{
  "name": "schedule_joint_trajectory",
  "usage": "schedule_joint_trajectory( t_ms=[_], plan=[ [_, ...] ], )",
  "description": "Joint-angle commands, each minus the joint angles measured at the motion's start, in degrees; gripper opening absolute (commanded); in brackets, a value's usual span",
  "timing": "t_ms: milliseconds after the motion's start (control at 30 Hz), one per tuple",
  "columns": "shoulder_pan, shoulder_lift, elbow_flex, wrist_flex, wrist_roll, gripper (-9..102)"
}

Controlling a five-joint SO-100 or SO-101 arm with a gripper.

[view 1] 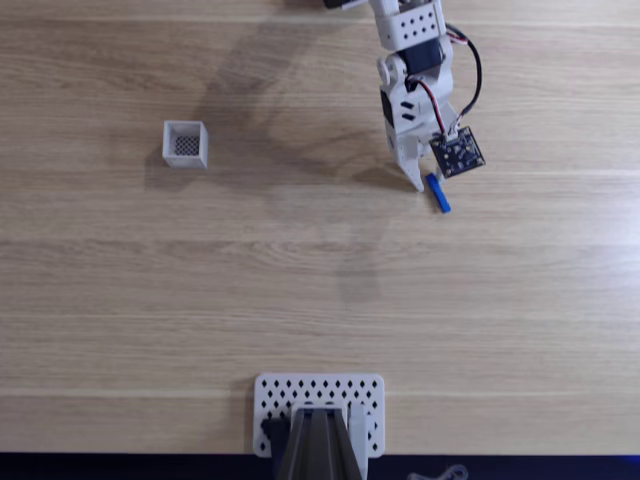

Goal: Grasp a peg and put it in the crate.

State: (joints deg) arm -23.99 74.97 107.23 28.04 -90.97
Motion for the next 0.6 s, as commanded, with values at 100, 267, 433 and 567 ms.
schedule_joint_trajectory(
  t_ms=[100,267,433,567],
  plan=[
    [-0.09,5.80,0.70,-1.32,0.35,0],
    [0.26,15.47,9.05,-11.60,0.44,-1],
    [2.20,24.87,22.85,-31.20,0.53,-1],
    [4.75,30.76,32.61,-46.58,0.53,-1]
  ],
)
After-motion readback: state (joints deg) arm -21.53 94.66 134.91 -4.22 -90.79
